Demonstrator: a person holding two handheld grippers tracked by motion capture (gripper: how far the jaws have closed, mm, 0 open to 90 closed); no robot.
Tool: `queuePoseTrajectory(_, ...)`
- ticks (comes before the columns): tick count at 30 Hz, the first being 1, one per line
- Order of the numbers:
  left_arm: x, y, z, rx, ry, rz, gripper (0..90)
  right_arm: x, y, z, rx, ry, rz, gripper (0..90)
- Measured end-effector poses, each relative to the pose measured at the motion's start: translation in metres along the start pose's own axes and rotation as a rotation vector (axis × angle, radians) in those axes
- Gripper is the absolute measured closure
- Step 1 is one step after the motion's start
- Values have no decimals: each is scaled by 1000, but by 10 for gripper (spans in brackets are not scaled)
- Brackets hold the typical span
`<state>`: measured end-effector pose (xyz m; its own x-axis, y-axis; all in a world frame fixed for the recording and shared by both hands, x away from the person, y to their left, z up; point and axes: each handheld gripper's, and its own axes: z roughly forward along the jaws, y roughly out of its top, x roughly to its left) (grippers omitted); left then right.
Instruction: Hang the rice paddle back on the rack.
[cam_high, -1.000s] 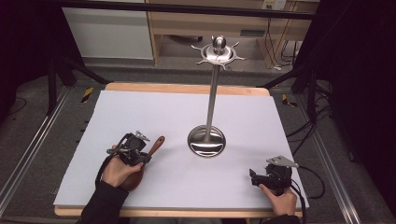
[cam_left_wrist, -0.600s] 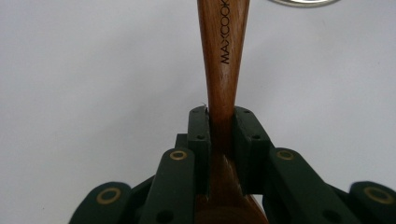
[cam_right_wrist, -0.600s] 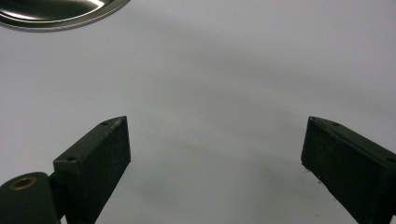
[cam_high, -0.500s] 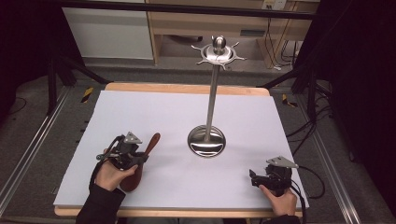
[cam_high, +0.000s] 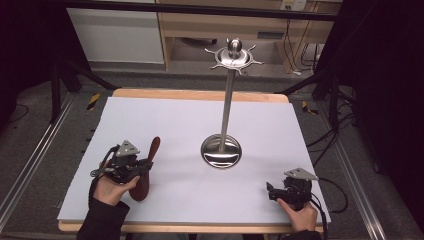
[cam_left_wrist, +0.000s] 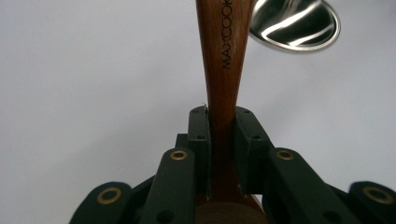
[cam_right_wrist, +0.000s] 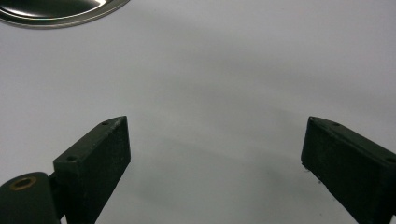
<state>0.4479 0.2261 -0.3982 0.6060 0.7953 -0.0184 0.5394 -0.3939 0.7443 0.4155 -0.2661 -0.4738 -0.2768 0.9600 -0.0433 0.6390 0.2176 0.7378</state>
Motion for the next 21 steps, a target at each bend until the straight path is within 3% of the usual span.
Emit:
queuePoseTrajectory(8, -1, 3, -18, -134, 20, 5, 779, -1, 0, 0, -5, 3, 1, 86)
queuePoseTrajectory(21, -4, 6, -27, -242, 55, 4, 780, -1, 0, 0, -11, 3, 1, 86)
